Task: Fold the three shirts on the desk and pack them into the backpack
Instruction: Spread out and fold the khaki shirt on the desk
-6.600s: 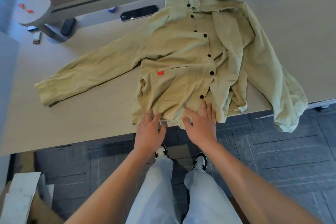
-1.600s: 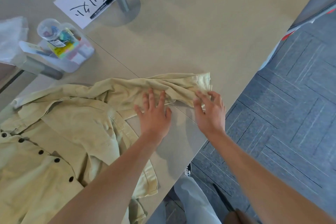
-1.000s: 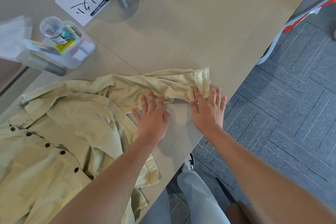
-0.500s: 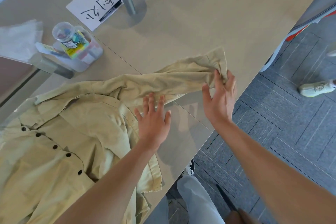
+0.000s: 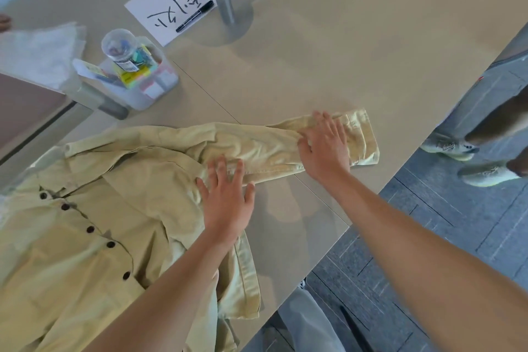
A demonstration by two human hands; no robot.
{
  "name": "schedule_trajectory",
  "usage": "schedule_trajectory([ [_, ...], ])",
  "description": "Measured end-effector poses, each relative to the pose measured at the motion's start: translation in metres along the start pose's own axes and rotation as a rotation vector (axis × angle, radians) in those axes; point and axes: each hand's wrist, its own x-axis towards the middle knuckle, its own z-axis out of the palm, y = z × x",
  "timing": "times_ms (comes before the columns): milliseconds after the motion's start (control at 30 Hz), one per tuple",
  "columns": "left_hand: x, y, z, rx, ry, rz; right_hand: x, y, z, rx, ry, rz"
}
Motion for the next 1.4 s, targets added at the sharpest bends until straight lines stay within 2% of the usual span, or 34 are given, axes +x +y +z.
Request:
schedule_trajectory([
  [100, -0.003, -0.01, 0.009, 0.004, 0.007, -0.006, 0.001, 0.002, 0.009, 0.053, -0.01, -0.172],
  [300, -0.006, -0.014, 0.016, 0.011, 0.033, -0.001, -0.006, 0.019, 0.009, 0.121, 0.05, -0.288],
  [500, -0.007, -0.013, 0.013, 0.008, 0.018, -0.004, -0.014, 0.026, 0.009, 0.003, -0.089, -0.3],
  [733, -0.014, -0.015, 0.01, -0.02, -0.014, -0.001, 0.0, 0.002, -0.004, 0.118, 0.068, -0.095],
  [800, -0.017, -0.015, 0.008, -0.016, -0.029, -0.002, 0.008, -0.005, -0.003, 0.111, 0.012, -0.035],
  [900, -0.025, -0.016, 0.0, 0.023, -0.029, -0.01, 0.007, -0.007, 0.005, -0.046, -0.091, 0.028],
  [967, -0.03, -0.019, -0.006, 0.053, -0.001, 0.003, -0.005, -0.013, 0.009, -0.143, -0.017, -0.026],
  [1067, -0.041, -0.033, -0.011, 0.084, 0.086, 0.008, -0.027, -0.045, 0.02, -0.094, 0.032, -0.178],
  [1167, -0.053, -0.058, -0.018, 0.096, 0.129, -0.035, -0.048, -0.088, 0.046, -0.071, -0.118, -0.31],
  [1400, -0.09, -0.147, -0.023, 0.088, 0.015, -0.243, -0.087, -0.18, 0.11, -0.068, -0.303, -0.45],
])
